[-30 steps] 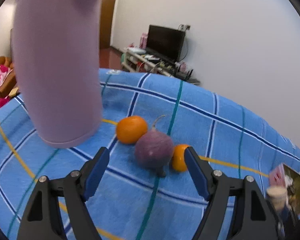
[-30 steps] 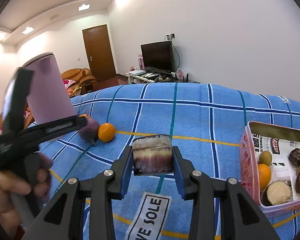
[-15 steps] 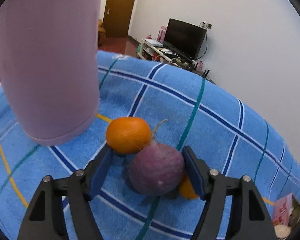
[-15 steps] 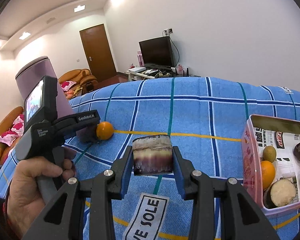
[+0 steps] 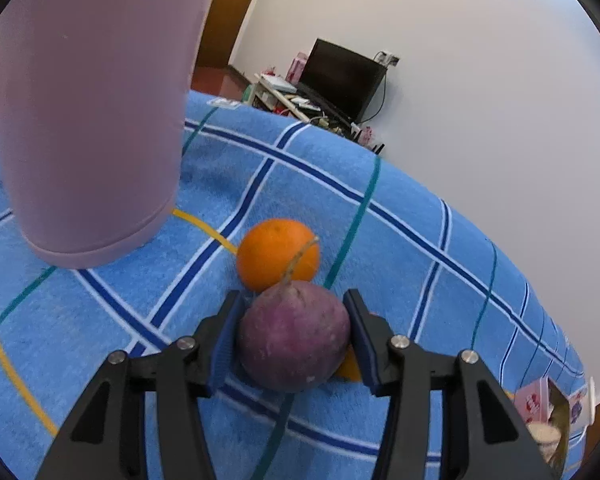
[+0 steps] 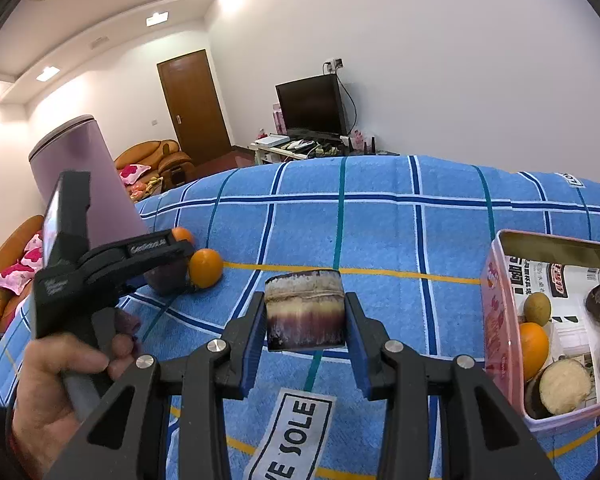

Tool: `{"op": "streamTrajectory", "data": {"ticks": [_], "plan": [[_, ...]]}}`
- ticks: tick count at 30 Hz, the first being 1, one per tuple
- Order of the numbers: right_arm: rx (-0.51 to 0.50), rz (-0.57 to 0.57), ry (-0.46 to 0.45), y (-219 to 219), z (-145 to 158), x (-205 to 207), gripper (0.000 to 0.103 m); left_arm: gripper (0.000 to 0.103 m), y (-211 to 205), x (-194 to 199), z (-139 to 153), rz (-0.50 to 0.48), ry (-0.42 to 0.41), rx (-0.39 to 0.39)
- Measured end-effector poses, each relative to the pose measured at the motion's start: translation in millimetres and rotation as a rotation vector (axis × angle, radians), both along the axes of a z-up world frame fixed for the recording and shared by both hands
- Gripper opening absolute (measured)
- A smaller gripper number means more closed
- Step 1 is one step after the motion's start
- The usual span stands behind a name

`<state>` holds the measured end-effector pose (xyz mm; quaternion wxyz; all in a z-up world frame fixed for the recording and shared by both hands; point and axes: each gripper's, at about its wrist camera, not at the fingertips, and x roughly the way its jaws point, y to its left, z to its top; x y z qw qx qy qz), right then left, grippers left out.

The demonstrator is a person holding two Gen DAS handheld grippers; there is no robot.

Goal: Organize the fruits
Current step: 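Grasp the purple radish with the left tool while the right tool holds the slice, then lift the purple radish with the left tool while the right tool holds the slice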

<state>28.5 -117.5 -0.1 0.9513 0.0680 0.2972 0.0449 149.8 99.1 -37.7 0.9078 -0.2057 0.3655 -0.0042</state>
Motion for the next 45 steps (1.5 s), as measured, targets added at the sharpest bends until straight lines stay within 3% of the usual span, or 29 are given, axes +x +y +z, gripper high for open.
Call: {"op": "streamTrajectory", "data": {"ticks": [5, 10, 19, 28, 33, 38, 45], "plan": [[-0.017, -0.001, -0.032, 1.6, 3.4, -3.7, 0.039, 0.053, -2.2, -27.0, 10.9, -0.045, -0.06, 0.025], [-0.014, -0.009, -0.043, 0.2, 4.5, -4.9, 0.039, 0.053, 15.4, -52.3, 16.7, -0.047, -0.08, -0.024], [-0.055, 0.004, -0.09, 5.7, 8.8, -12.6, 0.039, 0.053, 8.0, -87.5, 21.5, -0.06, -0.128, 0.093], [-0.082, 0.005, -0.118, 5.5, 11.1, -27.9, 0.04, 0.053, 0.9, -110.1, 26.5, -0.176, -0.203, 0.035], [-0.083, 0.002, -0.121, 0.5, 12.1, -40.1, 0.04, 0.053, -4.9, -117.5, 26.0, -0.187, -0.196, 0.035], [-0.091, 0.008, -0.127, -5.9, 13.0, -52.3, 0.04, 0.053, -16.4, -125.2, 27.6, -0.196, -0.197, 0.088], [-0.029, 0.042, -0.119, -18.0, 12.4, -62.6, 0.04, 0.053, -31.0, -131.7, 27.2, -0.217, -0.188, 0.14]]}}
